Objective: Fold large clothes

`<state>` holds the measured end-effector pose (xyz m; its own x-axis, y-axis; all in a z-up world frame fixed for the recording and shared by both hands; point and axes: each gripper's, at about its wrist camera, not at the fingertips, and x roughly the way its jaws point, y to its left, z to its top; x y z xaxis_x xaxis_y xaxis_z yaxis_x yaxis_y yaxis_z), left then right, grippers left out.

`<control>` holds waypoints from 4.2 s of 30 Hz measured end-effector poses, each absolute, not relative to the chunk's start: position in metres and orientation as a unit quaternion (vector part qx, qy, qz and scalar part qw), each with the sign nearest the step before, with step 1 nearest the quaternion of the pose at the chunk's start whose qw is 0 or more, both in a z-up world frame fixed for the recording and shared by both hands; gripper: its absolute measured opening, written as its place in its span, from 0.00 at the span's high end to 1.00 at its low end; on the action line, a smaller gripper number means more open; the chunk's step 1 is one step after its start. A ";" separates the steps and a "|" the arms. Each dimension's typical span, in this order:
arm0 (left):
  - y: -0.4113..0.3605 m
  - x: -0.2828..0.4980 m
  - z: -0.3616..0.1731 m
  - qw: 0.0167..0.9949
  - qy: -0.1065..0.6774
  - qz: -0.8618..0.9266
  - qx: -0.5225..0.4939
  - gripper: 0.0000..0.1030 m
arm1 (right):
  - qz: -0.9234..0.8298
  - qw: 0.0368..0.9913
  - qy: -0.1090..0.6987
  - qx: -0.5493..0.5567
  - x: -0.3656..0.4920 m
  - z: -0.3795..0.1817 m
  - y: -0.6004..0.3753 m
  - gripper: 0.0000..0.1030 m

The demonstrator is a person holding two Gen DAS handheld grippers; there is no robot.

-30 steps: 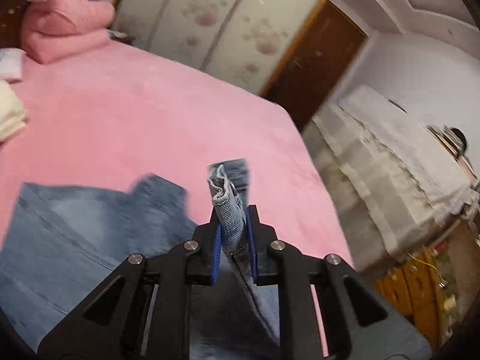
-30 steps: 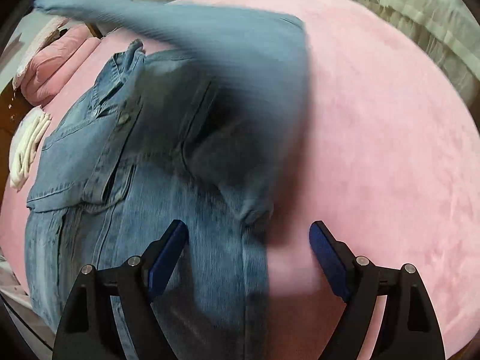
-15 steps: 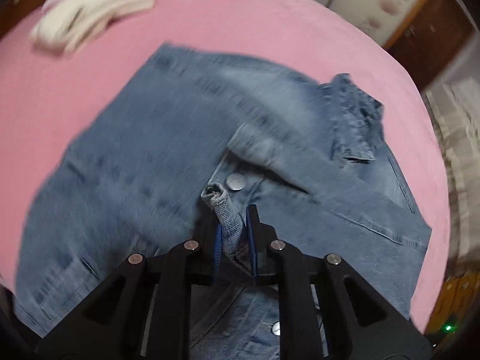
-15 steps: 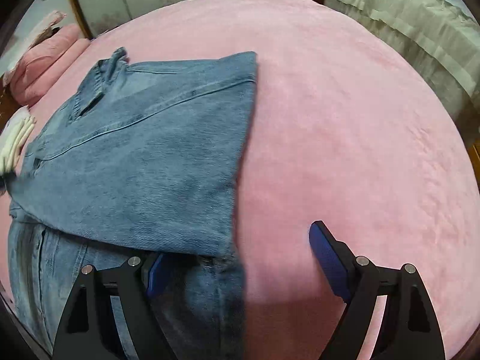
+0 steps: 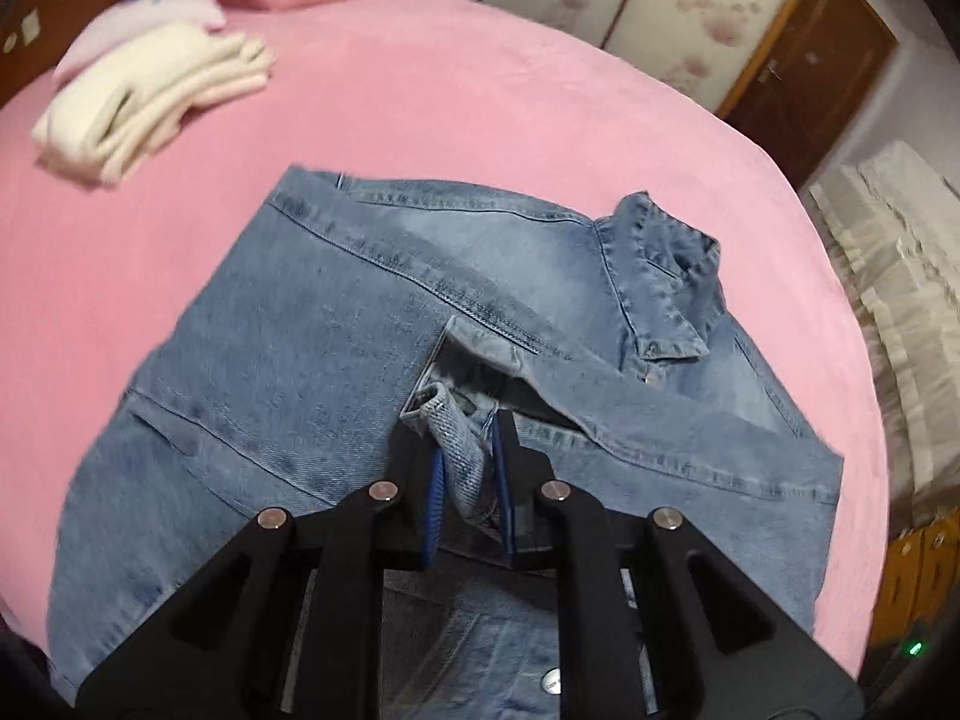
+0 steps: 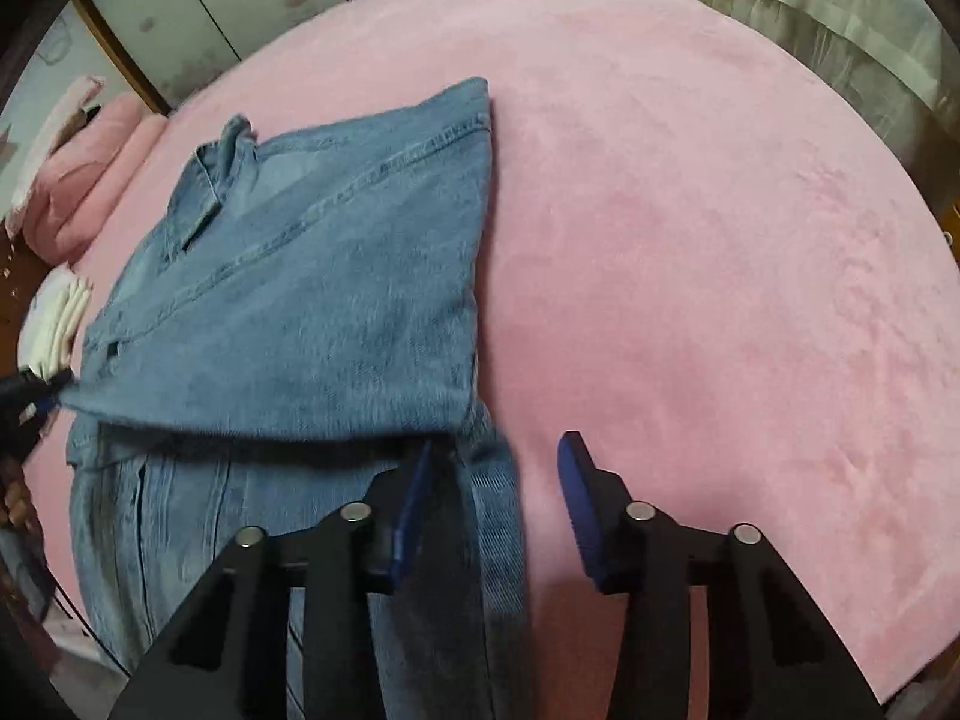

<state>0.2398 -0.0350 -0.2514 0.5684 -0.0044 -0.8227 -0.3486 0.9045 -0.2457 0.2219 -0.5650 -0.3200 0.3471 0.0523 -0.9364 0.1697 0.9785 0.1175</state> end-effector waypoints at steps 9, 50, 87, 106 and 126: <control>-0.025 0.216 -0.261 0.823 0.510 0.193 -0.156 0.56 | 0.002 0.818 0.534 0.212 0.204 -0.279 -0.565 0.60; -0.127 0.252 -0.308 0.769 0.586 -0.009 -0.257 0.99 | 0.156 0.779 0.578 0.189 0.244 -0.304 -0.390 1.00; -0.173 0.338 -0.307 0.826 0.535 -0.019 -0.178 0.99 | 0.179 0.810 0.517 0.211 0.370 -0.331 -0.435 1.00; -0.086 0.333 -0.287 0.831 0.520 0.134 -0.146 0.99 | -0.076 0.873 0.458 0.148 0.402 -0.310 -0.587 1.00; -0.112 0.217 -0.301 0.787 0.576 0.110 -0.191 0.99 | -0.028 0.792 0.579 0.191 0.255 -0.313 -0.557 1.00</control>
<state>0.2170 -0.1119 -0.3005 0.3123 -0.0467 -0.9488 -0.3927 0.9031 -0.1737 0.2548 -0.5567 -0.3132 0.3275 0.1779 -0.9280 0.2655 0.9252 0.2710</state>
